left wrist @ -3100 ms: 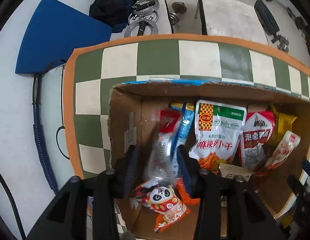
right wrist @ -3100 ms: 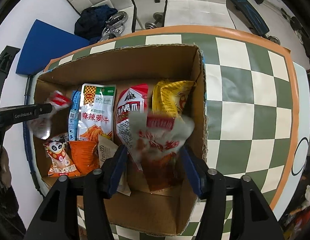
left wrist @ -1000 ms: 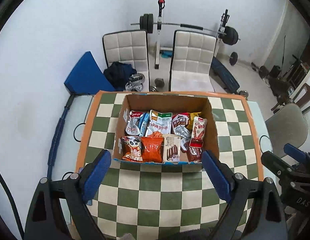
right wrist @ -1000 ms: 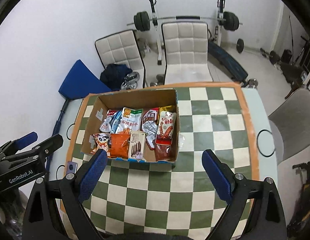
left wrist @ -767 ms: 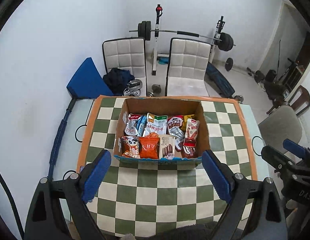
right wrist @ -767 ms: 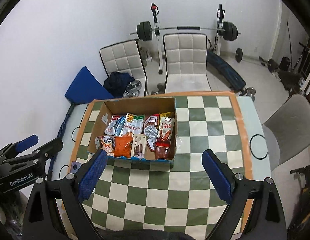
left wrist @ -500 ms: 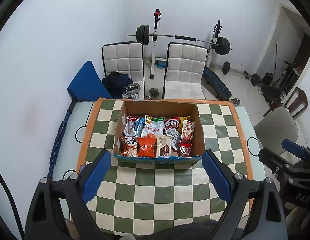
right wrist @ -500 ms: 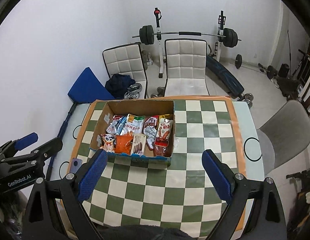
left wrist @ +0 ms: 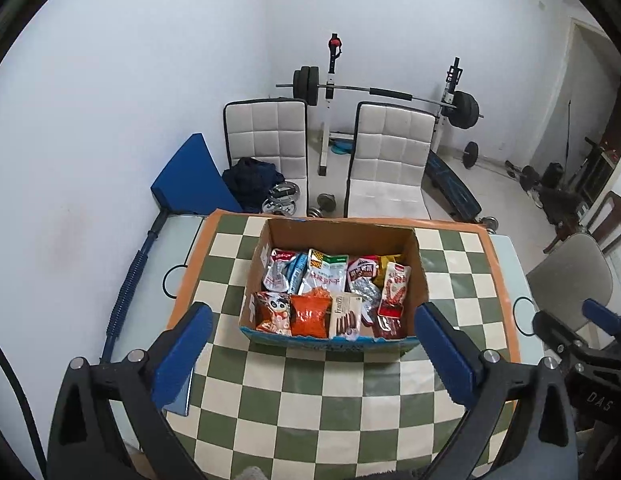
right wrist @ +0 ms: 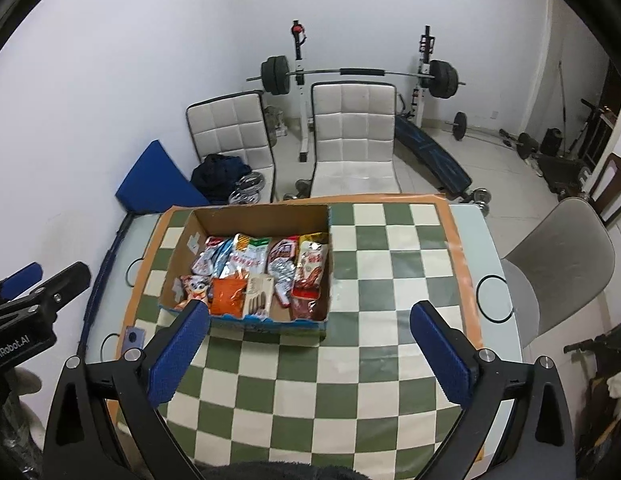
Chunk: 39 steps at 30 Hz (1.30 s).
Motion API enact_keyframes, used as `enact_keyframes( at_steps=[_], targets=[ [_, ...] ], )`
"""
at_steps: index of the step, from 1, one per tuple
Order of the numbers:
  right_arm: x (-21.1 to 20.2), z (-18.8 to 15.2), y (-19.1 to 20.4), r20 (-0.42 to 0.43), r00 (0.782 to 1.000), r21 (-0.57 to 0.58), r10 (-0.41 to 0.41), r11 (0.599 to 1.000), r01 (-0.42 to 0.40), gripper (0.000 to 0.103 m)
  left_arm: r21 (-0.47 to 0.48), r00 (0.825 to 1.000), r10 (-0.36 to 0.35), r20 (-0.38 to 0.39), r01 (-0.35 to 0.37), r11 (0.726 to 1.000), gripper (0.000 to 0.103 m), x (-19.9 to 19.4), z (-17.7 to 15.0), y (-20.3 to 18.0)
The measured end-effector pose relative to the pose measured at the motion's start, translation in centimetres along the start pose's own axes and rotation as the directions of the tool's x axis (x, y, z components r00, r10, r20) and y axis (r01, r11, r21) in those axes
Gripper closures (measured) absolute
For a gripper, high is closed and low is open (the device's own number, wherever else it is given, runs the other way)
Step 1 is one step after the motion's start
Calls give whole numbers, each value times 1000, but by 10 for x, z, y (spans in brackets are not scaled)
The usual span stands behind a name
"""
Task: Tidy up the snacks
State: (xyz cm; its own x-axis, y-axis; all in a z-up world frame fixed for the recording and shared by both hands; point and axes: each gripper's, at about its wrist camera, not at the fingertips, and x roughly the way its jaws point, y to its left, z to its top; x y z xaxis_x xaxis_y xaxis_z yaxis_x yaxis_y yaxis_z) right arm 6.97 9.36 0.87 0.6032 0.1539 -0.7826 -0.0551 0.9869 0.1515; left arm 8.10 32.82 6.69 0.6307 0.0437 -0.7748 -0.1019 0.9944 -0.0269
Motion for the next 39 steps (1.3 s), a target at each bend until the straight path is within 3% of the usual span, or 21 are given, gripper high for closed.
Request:
enact_keyframes(
  at_steps=[10, 39],
  targets=[
    [11, 5, 1, 32, 999, 4, -42, 999, 42, 0, 18, 1000, 22, -1, -22, 1000, 0, 16, -1, -6],
    [13, 7, 1, 34, 998, 10, -47, 999, 47, 0, 48, 999, 39, -3, -39, 998, 0, 17, 7, -13]
  ],
)
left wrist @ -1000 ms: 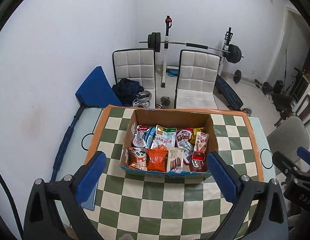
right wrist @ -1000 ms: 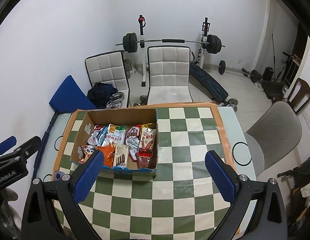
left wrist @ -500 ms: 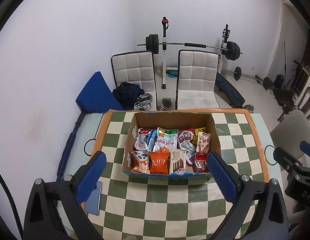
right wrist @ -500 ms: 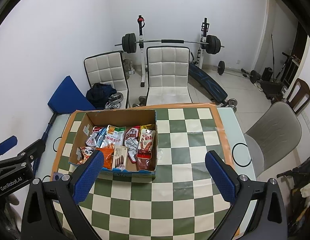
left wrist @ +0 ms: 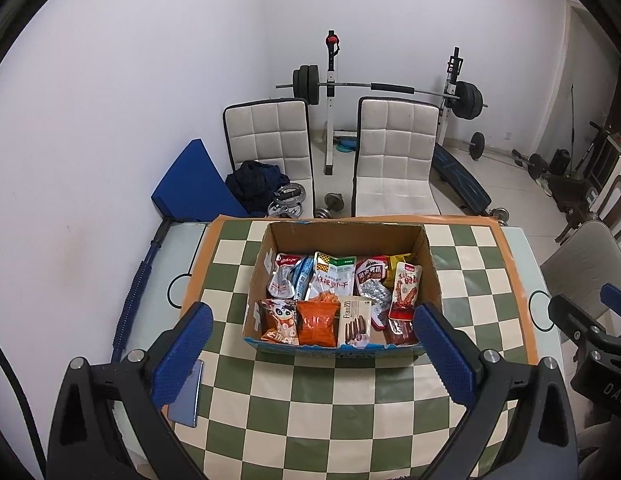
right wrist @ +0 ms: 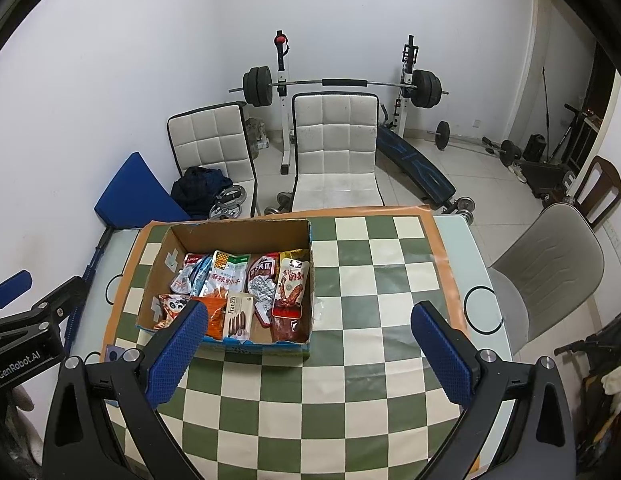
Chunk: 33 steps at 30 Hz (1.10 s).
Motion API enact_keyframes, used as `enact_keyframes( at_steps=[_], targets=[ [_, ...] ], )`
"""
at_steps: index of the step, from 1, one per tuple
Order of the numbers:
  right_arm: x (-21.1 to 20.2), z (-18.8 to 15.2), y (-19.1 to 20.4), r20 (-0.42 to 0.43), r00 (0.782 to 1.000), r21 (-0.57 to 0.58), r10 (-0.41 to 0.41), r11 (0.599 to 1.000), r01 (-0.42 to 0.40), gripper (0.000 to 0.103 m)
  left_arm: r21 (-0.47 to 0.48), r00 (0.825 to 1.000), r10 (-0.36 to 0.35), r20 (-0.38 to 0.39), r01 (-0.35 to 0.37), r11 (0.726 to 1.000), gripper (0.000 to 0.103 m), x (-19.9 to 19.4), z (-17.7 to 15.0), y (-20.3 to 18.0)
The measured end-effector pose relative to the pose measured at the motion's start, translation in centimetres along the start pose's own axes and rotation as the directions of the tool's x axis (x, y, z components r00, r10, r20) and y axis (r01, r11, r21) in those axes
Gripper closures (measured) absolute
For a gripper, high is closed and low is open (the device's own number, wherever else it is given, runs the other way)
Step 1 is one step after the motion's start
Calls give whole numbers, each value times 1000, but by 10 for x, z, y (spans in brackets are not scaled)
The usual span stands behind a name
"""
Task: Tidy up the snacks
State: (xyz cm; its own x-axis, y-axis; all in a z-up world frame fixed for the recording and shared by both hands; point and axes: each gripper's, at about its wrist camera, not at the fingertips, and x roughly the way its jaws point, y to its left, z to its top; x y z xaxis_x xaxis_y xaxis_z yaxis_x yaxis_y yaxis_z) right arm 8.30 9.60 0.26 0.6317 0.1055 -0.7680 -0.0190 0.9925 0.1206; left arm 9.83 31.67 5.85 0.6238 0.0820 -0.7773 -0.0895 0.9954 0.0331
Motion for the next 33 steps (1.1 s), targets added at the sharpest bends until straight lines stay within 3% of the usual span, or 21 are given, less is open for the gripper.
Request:
enact_keyframes(
  at_steps=[33],
  targets=[
    [0, 3, -4, 6, 1000, 1, 1, 1000, -1, 0, 2, 1000, -23, -9, 23, 1000, 0, -10, -13, -12]
  ],
)
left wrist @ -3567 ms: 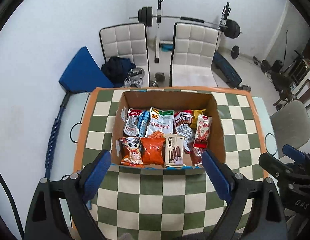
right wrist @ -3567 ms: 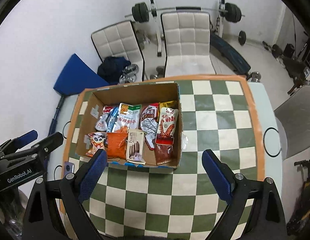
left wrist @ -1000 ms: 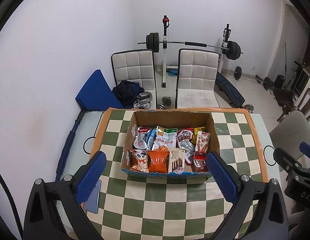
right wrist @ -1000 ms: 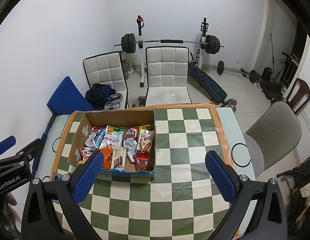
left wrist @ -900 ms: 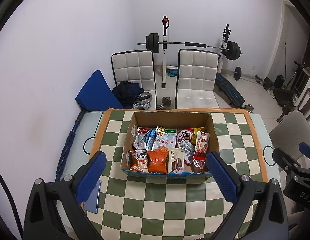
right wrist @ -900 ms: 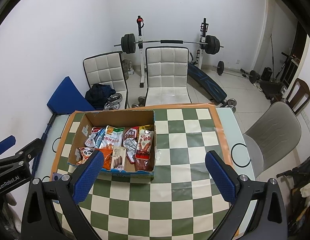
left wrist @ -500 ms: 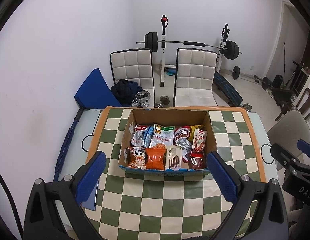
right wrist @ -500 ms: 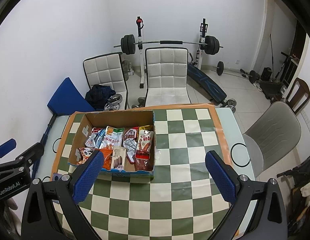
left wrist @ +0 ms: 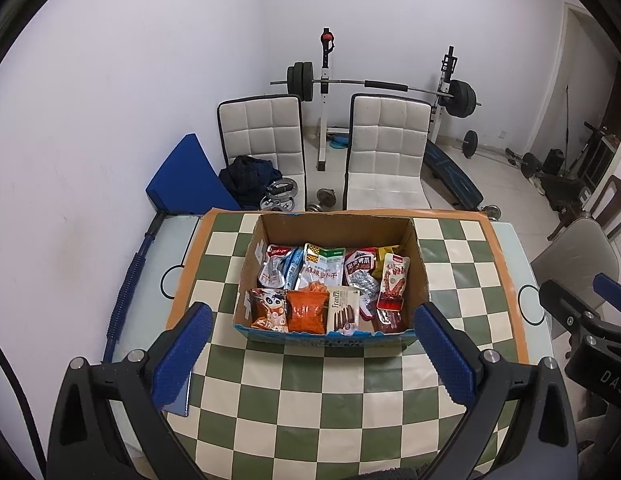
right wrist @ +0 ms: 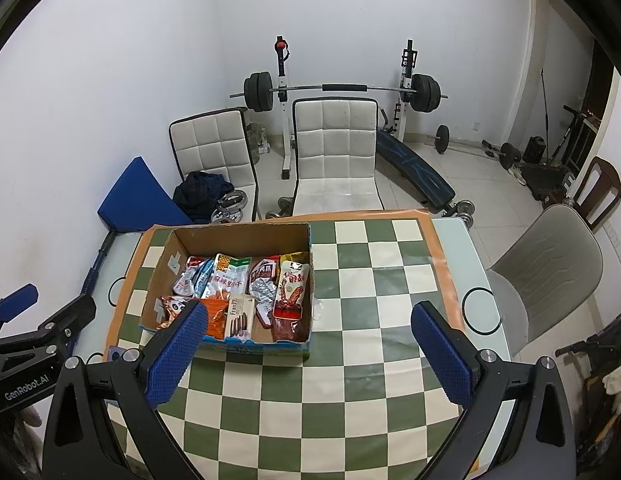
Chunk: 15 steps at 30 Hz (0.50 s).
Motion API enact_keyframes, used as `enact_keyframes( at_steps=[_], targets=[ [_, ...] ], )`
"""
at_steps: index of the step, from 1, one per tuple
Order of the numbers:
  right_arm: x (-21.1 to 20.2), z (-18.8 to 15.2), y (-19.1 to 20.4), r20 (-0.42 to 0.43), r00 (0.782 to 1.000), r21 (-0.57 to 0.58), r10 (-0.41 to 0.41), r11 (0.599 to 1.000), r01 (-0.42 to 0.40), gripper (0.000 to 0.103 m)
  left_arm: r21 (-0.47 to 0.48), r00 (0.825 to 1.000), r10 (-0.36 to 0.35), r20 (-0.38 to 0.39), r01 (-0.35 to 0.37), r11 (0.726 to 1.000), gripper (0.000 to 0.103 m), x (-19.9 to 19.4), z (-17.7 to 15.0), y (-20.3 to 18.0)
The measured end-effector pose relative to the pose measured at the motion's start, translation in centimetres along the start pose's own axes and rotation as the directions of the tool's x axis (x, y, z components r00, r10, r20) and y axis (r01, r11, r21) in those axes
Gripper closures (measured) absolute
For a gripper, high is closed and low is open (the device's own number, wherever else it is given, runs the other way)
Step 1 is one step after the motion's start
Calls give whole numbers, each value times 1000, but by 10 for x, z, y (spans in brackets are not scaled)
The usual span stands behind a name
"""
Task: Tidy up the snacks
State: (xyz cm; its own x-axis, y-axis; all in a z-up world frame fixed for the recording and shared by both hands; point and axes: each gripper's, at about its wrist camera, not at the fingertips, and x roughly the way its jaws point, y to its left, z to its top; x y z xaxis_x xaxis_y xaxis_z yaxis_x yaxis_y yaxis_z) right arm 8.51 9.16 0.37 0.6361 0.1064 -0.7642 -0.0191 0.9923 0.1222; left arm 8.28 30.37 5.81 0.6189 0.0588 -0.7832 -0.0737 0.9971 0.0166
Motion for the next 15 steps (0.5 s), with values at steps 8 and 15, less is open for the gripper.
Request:
enact_keyframes(
  at_steps=[8, 15],
  targets=[
    [1, 0, 1, -2, 1000, 3, 1, 1000, -1, 0, -4, 1000, 2, -3, -2, 1000, 0, -1, 0, 1],
    [-2, 0, 6, 2, 1000, 3, 1, 1000, -1, 0, -4, 1000, 12, 11, -12, 1000, 0, -5, 0, 2]
  ],
)
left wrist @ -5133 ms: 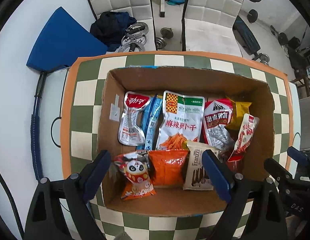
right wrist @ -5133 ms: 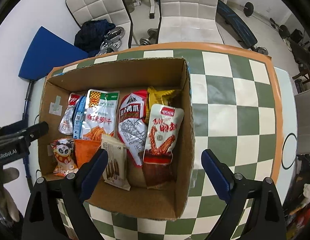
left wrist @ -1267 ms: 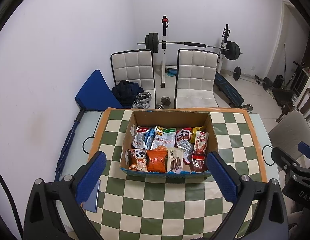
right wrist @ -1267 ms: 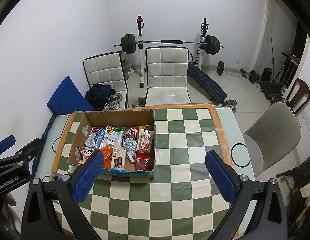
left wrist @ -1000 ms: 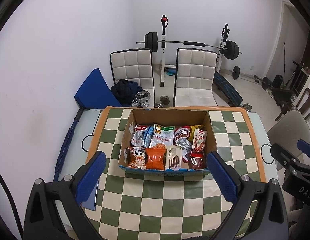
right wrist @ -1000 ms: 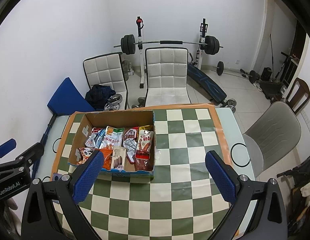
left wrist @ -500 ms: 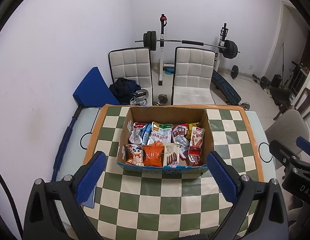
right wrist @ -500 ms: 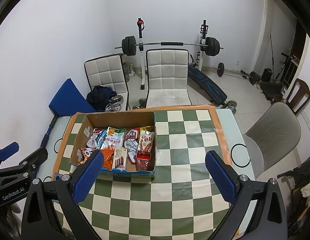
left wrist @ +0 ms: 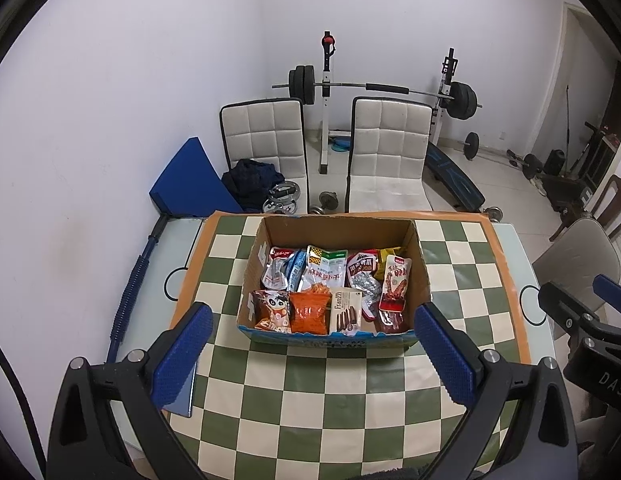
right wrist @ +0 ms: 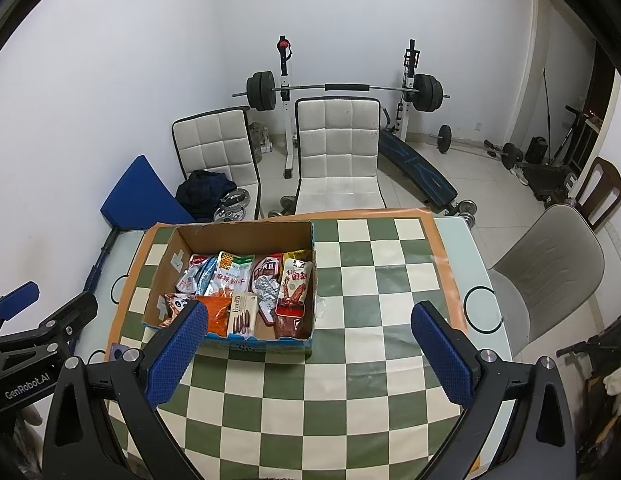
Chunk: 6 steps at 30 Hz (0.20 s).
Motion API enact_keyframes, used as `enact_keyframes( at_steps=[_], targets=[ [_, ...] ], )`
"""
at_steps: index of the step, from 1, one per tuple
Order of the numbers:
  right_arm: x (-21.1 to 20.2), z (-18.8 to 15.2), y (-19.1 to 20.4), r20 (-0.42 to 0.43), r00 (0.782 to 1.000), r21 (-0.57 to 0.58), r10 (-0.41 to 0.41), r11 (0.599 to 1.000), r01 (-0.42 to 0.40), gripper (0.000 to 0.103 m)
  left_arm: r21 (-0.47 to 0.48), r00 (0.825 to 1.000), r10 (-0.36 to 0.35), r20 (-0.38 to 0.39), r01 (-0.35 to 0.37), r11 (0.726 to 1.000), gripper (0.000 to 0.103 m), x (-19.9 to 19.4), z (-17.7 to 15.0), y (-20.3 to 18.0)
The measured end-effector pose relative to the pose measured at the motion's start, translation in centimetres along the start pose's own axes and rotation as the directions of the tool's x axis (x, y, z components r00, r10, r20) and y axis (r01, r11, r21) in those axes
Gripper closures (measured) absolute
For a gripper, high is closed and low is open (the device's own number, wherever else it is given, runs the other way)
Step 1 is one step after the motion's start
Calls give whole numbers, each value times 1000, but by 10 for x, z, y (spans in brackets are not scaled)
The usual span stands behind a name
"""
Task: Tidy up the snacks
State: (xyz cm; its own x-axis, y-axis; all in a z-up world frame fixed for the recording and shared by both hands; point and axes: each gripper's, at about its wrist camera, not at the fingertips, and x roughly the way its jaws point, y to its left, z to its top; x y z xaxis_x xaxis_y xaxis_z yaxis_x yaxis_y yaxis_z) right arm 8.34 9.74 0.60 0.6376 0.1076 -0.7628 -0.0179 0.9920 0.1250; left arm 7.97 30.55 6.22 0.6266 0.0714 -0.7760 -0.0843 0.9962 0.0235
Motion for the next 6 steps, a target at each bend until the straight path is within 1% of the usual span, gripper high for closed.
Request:
enact_keyframes(
  at_steps=[6],
  targets=[
    [-4, -2, 1, 4, 1000, 0, -1, 1000, 1, 0, -3, 1000, -1, 3, 2, 1000, 0, -2, 1, 1]
  ],
)
